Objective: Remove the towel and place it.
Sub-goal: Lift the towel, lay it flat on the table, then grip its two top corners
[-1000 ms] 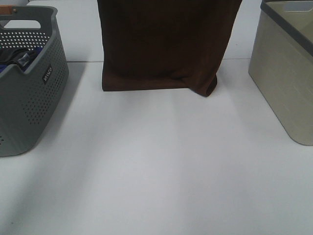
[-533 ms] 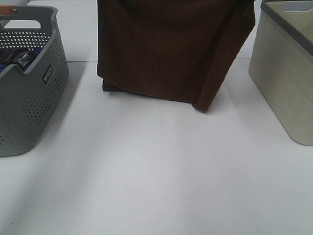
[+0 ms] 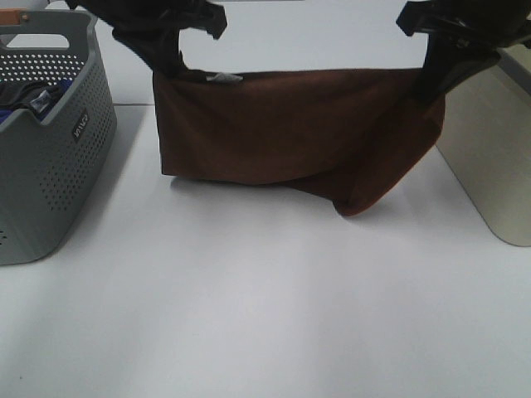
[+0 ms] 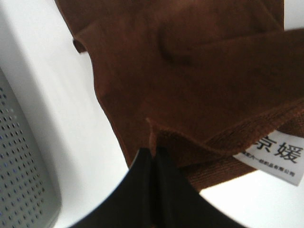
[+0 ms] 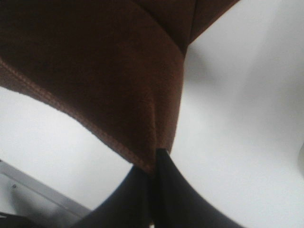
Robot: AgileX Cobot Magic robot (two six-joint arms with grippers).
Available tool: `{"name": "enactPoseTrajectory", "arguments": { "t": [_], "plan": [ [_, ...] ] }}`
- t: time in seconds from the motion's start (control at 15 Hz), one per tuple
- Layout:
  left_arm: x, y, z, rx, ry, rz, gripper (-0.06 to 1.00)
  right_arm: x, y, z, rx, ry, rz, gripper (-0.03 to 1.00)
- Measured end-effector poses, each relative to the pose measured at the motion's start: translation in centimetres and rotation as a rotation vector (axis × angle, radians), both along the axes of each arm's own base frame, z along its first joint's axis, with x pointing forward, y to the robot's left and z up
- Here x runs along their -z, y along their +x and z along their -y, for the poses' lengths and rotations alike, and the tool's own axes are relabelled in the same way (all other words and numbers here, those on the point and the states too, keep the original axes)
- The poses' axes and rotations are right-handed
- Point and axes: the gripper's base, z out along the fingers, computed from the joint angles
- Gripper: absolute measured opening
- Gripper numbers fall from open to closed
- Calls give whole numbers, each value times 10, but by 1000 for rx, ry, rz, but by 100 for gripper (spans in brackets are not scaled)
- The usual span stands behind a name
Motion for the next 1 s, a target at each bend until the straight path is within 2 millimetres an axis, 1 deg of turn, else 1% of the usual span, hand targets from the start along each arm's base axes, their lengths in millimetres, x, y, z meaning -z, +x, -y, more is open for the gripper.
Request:
{"name": "enactPoseTrajectory", "arguments": {
  "t": [0.13, 0.2, 0.33, 0.47, 0.6, 0.73, 0.8, 1.0],
  "plan": [
    [6, -31, 0, 19, 35, -55, 0, 8, -28, 3, 6, 28, -66, 0],
    [8, -43, -2, 16, 44, -74, 0, 12, -42, 3, 10, 48, -96, 0],
    [15, -73, -4, 20, 69, -120, 0, 16, -66, 5, 19, 83, -134, 0],
    [21, -104, -1, 39, 88, -159, 0, 20, -91, 9, 24, 93, -163, 0],
    [28, -130, 0, 44, 106, -195, 0, 28, -113, 13, 27, 93, -197, 0],
    [36, -156, 4, 66, 117, -231, 0, 41, -136, 17, 34, 95, -248, 0],
    [40, -167, 5, 70, 118, -252, 0, 48, -147, 19, 36, 91, -271, 0],
    [63, -193, 7, 69, 141, -349, 0, 64, -170, 22, 46, 96, -338, 0]
  ]
}}
